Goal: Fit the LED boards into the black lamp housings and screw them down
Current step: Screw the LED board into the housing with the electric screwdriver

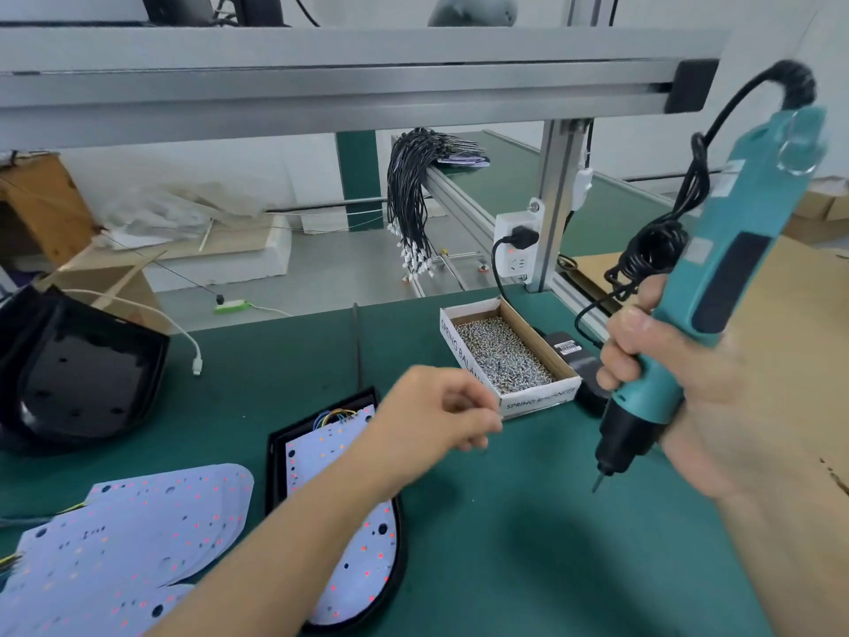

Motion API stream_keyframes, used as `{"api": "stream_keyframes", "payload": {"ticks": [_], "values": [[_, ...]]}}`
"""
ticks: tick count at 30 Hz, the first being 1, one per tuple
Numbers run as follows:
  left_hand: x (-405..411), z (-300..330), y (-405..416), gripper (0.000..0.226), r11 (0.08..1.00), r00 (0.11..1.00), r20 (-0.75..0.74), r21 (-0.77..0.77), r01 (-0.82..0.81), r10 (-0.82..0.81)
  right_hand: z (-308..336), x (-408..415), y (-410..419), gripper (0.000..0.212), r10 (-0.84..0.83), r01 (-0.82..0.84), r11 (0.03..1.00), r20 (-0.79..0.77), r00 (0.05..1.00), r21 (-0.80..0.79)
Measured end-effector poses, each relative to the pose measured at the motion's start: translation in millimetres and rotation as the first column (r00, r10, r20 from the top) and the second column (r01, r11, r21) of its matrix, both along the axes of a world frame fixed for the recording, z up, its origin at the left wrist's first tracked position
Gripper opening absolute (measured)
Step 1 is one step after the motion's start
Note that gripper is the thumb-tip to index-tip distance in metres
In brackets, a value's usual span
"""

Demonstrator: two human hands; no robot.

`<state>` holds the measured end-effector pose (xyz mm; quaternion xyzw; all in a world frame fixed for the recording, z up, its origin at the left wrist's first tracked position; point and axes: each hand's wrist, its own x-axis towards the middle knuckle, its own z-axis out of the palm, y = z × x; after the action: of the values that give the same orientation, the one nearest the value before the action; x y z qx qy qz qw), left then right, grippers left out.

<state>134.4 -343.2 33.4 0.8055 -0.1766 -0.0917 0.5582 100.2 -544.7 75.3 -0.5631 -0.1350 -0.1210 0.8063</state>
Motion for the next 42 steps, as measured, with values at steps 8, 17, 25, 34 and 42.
{"api": "stream_keyframes", "payload": {"ticks": [8,17,25,34,42], "values": [[-34.3,14.2,64.9,0.011,0.736,0.867,-0.498,-0.58,-0.349,0.018,21.1,12.5,72.2,0.024,0.098,-0.111,0.944,0.058,0.994,0.311],[-64.4,2.0,76.2,0.013,0.537,0.775,-0.627,-0.681,-0.498,-0.078,33.7,4.8,123.0,0.027,0.13,-0.191,0.86,0.157,0.979,0.473],[-69.8,1.2,76.5,0.012,0.523,0.776,-0.627,-0.685,-0.507,-0.07,29.8,0.9,135.2,0.023,0.141,-0.181,0.881,0.124,0.982,0.437],[-71.3,-0.4,73.2,0.011,0.544,0.791,-0.61,-0.681,-0.49,-0.052,28.0,0.2,135.1,0.028,0.13,-0.162,0.9,0.105,0.986,0.405],[-70.7,2.5,73.3,0.011,0.525,0.794,-0.608,-0.683,-0.508,-0.022,28.5,-1.8,133.0,0.025,0.133,-0.172,0.89,0.119,0.984,0.423]]}}
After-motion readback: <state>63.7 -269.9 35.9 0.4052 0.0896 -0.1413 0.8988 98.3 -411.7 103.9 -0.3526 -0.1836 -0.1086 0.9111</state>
